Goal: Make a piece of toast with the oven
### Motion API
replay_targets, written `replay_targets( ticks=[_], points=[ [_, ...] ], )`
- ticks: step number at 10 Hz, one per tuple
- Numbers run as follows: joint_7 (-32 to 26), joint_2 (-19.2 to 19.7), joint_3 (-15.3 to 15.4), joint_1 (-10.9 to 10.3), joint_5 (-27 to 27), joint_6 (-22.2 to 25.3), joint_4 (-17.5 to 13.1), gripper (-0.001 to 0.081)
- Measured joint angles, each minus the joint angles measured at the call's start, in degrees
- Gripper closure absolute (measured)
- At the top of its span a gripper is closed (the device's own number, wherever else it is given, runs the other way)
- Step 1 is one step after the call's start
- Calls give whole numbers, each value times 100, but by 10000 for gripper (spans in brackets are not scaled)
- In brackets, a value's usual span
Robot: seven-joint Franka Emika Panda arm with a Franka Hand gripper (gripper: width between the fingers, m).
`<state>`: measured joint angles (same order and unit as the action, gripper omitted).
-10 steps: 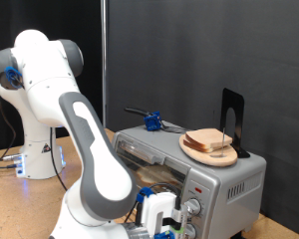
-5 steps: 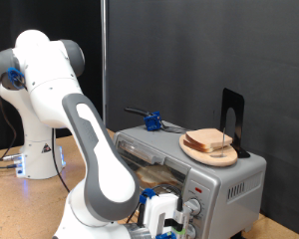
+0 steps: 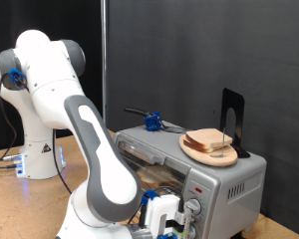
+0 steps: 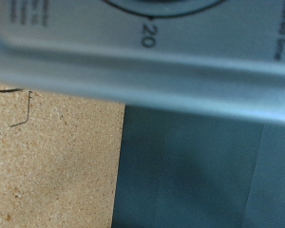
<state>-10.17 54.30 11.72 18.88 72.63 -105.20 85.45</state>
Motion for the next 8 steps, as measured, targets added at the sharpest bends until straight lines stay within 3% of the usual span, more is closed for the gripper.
replay_targets(
  ticks=[1,2,3,4,7,8],
  points=[
    [0,-3,13,2,21,9,-7,207],
    [0,-28,27,7,39,54,-10,207],
    [0,-54,33,8,54,102,-10,407],
    [0,-62,34,11,65,94,-18,494],
    [-102,-61,39,10,127,66,-7,494],
    [-506,-59,58,12,226,23,8,494]
  ],
)
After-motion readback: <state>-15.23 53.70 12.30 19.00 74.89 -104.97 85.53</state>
